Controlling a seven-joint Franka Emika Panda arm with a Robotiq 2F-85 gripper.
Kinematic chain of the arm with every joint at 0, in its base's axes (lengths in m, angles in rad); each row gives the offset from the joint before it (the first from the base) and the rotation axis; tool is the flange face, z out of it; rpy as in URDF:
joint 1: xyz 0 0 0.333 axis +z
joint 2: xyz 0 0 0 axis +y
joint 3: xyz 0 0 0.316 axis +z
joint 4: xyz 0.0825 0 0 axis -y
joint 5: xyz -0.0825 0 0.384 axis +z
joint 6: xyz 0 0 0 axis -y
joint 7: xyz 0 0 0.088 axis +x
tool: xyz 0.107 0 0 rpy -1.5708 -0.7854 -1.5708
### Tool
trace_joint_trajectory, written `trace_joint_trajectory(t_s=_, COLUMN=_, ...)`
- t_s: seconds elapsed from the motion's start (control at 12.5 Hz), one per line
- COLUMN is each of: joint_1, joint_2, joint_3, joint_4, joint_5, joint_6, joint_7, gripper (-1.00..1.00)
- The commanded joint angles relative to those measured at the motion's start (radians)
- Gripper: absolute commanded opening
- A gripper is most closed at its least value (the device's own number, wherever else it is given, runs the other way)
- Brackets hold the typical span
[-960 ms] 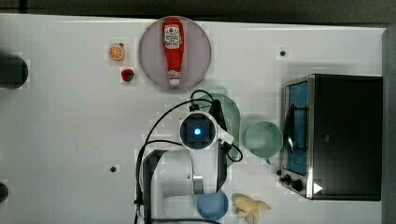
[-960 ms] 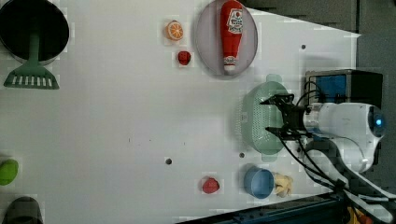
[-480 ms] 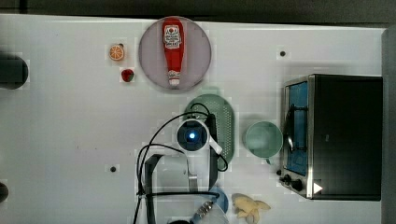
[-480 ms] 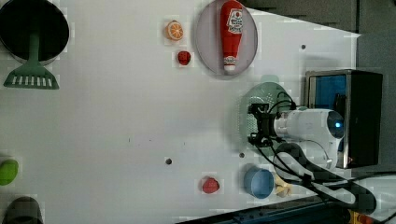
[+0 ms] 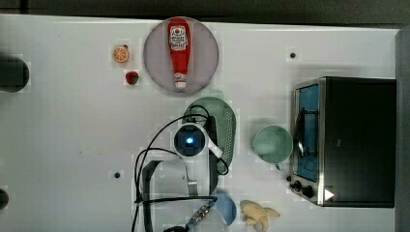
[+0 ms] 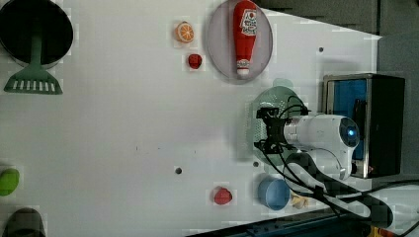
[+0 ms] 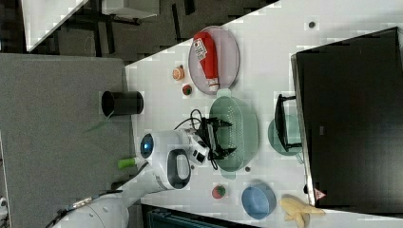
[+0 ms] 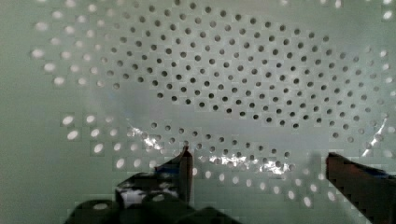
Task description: Drag strainer right to left.
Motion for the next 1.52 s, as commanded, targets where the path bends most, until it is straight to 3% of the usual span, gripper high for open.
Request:
trace_joint_trajectory(t_s=0.08, joint_1=0.061, joint_2=-0.007, joint_3=0.001, joint_4=0.036, joint_5=0.004, joint_6=-0.011, joint_7=0.085, gripper=1.00)
trace_joint_trajectory(t_s=0.56, joint_1=0.166, joint_2=0.020, joint_3=0.018, joint_4=0.077, joint_5=0.004, joint_6=-0.011, joint_7=0.292, gripper=1.00)
trace_joint_trajectory(t_s=1.04, joint_1=0.269, joint_2=0.042, joint_3=0.020, joint_4=0.115, joint_5=0.015, joint_6=-0.018, joint_7=0.331, gripper=1.00)
trace_joint_trajectory(t_s=1.52, joint_1=0.359, joint_2=0.107, joint_3=0.028, joint_4=0.248, joint_5=0.138, joint_6=-0.121, joint_7=0.331, gripper=1.00)
